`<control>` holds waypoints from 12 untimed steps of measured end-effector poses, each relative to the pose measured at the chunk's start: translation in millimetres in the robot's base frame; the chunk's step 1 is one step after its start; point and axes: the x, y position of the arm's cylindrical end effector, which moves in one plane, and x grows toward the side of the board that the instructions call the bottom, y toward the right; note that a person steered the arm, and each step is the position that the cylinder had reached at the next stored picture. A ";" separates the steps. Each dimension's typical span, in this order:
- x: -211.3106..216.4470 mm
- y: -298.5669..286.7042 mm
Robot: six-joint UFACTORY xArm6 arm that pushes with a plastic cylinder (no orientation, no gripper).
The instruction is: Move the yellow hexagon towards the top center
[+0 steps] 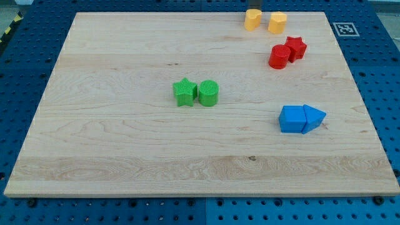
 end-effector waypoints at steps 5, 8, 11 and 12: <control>-0.3 88.6; 45.5 94.2; 44.4 71.1; 40.7 58.5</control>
